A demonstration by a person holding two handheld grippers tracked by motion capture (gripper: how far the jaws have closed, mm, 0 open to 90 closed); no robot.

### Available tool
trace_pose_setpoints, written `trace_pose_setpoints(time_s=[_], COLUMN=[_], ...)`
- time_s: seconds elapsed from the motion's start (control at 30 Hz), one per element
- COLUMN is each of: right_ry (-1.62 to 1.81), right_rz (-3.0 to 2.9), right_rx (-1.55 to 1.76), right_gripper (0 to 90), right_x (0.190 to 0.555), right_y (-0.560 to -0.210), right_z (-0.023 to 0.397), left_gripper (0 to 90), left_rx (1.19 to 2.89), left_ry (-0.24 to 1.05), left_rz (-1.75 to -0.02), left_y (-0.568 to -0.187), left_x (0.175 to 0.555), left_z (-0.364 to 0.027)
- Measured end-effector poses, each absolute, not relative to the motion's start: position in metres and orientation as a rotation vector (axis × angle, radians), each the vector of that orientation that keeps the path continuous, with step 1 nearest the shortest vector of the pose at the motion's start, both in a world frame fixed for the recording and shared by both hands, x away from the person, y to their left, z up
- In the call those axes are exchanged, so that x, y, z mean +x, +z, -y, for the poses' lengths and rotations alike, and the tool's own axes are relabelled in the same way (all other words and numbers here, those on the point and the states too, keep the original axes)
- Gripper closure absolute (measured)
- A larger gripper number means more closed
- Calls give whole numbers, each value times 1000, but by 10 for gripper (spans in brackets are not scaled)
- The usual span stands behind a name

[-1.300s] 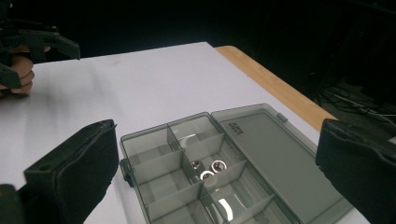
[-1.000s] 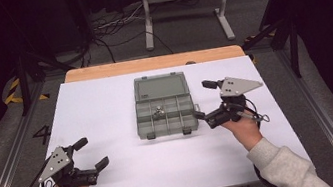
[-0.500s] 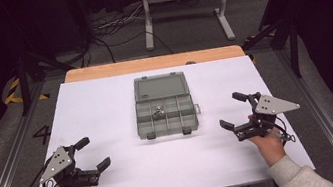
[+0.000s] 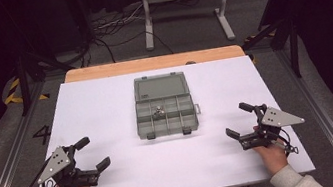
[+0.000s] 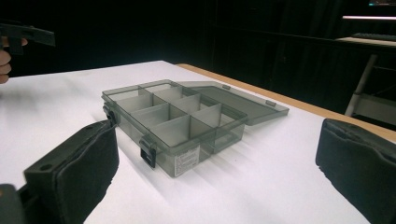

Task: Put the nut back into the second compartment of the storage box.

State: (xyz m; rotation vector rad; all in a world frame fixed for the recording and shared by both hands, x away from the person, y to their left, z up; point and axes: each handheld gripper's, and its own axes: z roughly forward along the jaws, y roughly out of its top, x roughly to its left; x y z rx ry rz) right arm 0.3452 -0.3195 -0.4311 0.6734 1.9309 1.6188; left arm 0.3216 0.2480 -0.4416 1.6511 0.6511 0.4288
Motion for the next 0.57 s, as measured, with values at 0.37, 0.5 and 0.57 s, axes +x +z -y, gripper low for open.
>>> trace_pose_setpoints(time_s=[0.37, 0.5, 0.57], right_ry=[1587, 1592, 1594], right_rz=[-1959, -1954, -1954], right_rx=[678, 679, 680], right_gripper=[0, 0, 0], right_x=[342, 342, 342], right_y=[-440, -439, -439], right_z=[318, 319, 319], left_gripper=[1, 1, 1], left_rx=[1649, 1644, 1644], left_ry=[426, 426, 430], left_rz=[-639, -646, -644], left_y=[-442, -443, -443], left_x=[323, 323, 323], left_z=[-246, -246, -247])
